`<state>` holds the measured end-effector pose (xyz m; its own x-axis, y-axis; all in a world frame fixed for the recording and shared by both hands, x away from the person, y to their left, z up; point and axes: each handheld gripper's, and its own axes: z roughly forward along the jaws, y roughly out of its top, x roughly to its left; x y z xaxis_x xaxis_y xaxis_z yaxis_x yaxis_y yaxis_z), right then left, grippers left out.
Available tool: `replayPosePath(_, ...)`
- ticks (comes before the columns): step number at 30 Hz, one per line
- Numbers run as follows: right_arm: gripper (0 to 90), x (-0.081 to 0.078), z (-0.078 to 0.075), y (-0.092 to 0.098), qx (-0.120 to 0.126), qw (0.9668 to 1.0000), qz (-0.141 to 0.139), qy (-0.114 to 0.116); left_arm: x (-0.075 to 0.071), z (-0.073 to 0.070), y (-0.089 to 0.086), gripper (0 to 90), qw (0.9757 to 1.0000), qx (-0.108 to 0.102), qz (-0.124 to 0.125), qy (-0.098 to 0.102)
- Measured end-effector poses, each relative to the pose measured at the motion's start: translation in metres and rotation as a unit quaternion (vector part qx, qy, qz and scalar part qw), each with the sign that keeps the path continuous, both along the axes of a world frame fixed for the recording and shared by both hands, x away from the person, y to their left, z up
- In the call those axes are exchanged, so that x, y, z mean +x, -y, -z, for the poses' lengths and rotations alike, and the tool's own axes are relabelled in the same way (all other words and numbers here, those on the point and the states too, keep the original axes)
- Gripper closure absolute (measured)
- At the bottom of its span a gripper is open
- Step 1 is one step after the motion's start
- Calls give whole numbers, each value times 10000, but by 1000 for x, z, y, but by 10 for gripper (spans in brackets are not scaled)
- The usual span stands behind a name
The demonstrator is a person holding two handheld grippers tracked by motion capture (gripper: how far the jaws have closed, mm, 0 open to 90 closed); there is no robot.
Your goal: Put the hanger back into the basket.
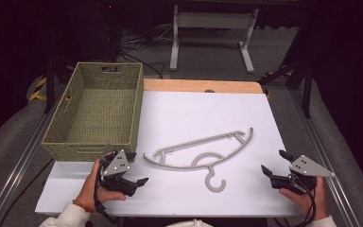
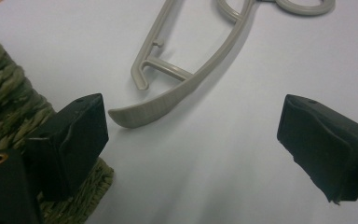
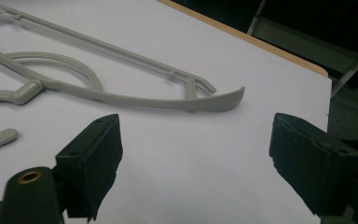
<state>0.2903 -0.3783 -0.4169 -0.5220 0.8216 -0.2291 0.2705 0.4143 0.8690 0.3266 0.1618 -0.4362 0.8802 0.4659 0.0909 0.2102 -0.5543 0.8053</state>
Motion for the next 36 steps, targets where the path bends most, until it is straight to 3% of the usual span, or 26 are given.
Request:
replayPosePath(12, 183, 2, 0, -3, -13, 10000, -32, -42, -1, -7, 12, 182, 9989, 338, 302, -88)
replayPosePath(17, 184, 1, 0, -4, -9, 10000, -54, -57, 1, -19, 30, 241, 9957, 730, 564, -59)
replayPosePath(23, 184, 1, 1, -5, -6, 10000, -63, -77, 6, -26, 44, 251, 9943, 821, 673, 9)
replayPosePath(27, 184, 1, 1, -5, -4, 9999, -65, -87, 14, -29, 62, 271, 9907, 1030, 889, 4)
replayPosePath(31, 184, 0, 2, -5, 11, 9999, -67, -107, 22, -29, 83, 321, 9840, 1382, 1120, -91)
replayPosePath(32, 184, 0, 2, -5, 11, 9999, -67, -107, 22, -29, 83, 324, 9840, 1382, 1120, -91)
replayPosePath(36, 184, 1, 2, -4, 21, 9999, -66, -134, 30, -28, 102, 348, 9787, 1637, 1222, -199)
